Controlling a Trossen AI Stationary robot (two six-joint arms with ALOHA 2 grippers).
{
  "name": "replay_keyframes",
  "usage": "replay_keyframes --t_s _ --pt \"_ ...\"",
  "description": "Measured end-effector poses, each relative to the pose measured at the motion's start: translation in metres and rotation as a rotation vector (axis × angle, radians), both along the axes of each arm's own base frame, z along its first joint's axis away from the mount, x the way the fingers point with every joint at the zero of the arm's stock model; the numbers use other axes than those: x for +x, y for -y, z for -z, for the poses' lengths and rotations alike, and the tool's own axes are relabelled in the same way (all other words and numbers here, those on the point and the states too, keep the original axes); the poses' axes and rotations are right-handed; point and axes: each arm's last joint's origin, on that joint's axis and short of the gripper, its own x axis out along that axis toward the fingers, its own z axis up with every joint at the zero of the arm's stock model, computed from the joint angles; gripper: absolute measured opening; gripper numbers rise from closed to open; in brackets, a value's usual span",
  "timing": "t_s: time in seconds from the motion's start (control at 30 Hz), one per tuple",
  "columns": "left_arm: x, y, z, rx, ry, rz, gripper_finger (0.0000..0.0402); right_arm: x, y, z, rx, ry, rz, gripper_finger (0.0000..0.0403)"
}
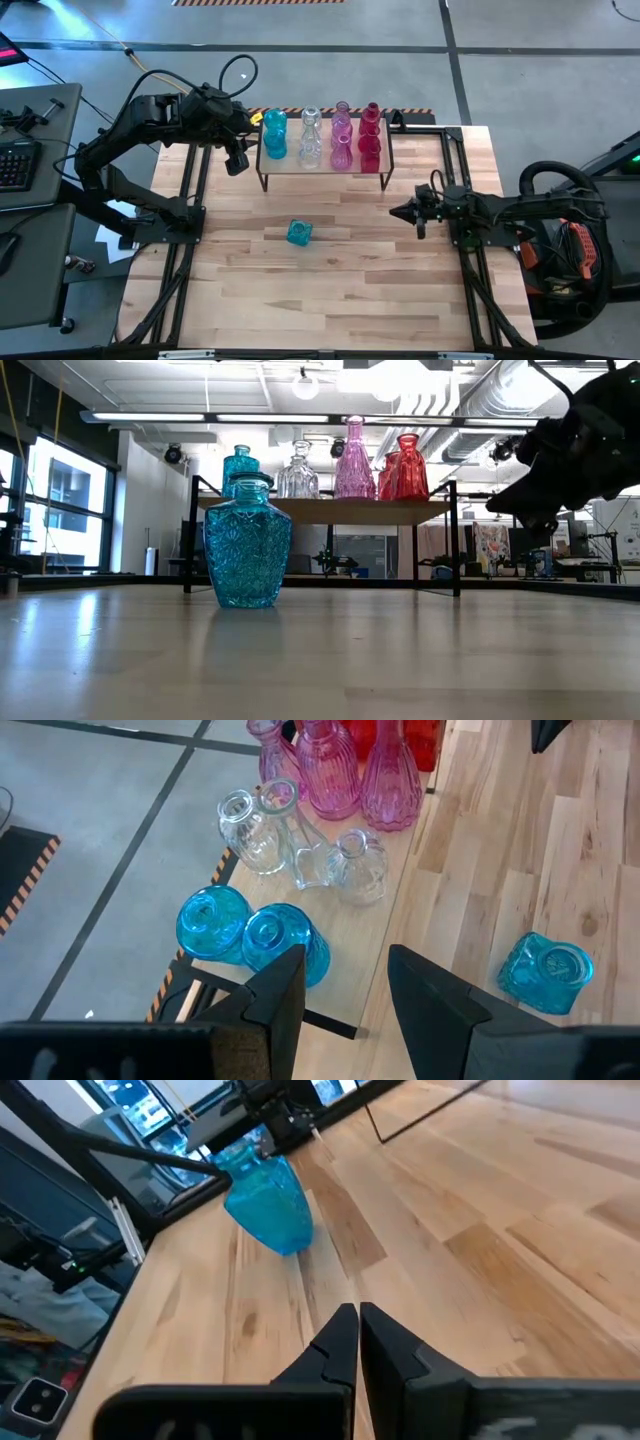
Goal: Sort vases onto shelf
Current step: Put the blue vase on the shelf aligned with the other blue vase
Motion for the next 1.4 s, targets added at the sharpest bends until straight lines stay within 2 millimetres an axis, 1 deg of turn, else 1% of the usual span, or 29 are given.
replay_keyframes --t_s 0.67,0.8,1.03,1.13,1.23,1.4 --pt "0.000 0.000 0.000 0.001 0.001 0.001 0.0136 0.000 0.000 0.002 0.000 -0.015 0.000 0.0000" --pt "0.002 0.000 -0.002 0.039 0.004 0.037 0.0136 0.000 0.000 0.002 -0.001 -0.015 0.000 0.0000" --pt "0.004 -0.002 -0.004 0.064 0.023 0.039 0.0136 0.000 0.000 0.002 0.000 -0.015 0.001 0.0000" --pt "0.013 -0.002 0.002 0.052 -0.011 0.046 0.0136 0.000 0.000 0.002 -0.001 -0.015 0.001 0.0000" --pt "0.029 0.000 0.013 -0.024 -0.047 0.059 0.0136 0.000 0.000 0.002 -0.001 -0.016 0.000 0.0000" --pt "0.058 0.003 0.039 -0.168 -0.174 0.074 0.0136 -0.001 0.000 0.002 -0.001 -0.018 0.000 0.0000"
